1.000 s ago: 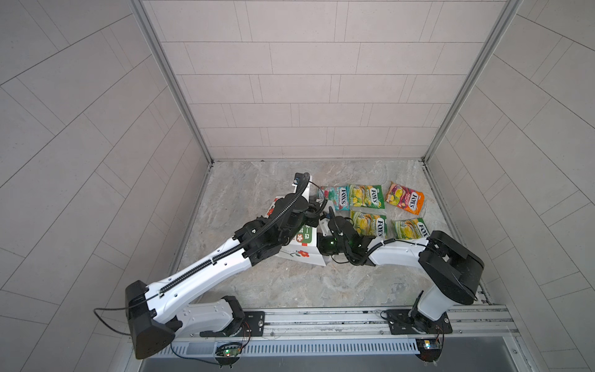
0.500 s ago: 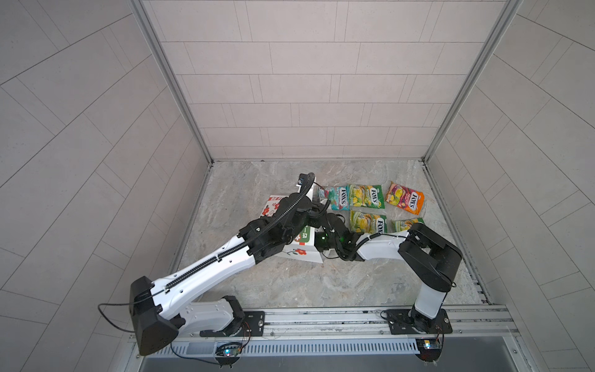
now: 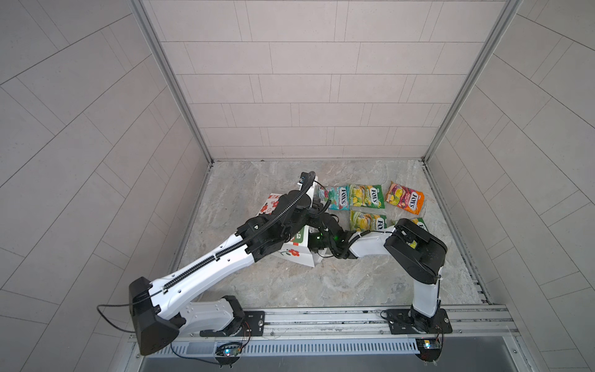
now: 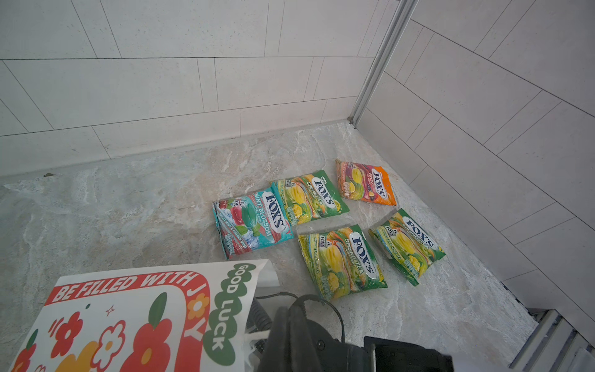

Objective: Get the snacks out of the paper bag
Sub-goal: 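Lower the right gripper onto the teal-and-red cherry mint pack and pinch it, then lift the teal-and-red pack up out of the bag with the right gripper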

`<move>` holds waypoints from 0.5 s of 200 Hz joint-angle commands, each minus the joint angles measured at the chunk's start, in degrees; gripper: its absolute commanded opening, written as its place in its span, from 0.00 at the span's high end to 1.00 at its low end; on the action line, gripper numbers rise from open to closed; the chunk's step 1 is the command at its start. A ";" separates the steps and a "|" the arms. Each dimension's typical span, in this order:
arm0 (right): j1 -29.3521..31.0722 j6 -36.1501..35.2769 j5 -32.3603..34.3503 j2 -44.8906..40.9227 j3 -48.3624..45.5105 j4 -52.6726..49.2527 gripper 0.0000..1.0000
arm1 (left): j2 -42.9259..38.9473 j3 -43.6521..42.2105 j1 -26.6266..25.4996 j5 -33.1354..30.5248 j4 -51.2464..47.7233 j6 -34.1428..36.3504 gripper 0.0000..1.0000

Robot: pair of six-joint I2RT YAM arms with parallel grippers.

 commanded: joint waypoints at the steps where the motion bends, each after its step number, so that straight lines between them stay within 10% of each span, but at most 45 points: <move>1: 0.21 -2.35 0.39 -3.16 0.31 -2.30 1.00 | -1.64 0.84 0.13 -1.92 -1.11 1.63 1.00; 100: 0.04 -16.41 7.55 -20.91 -3.50 -22.19 1.00 | -1.41 -1.52 0.14 -9.44 -6.78 3.97 1.00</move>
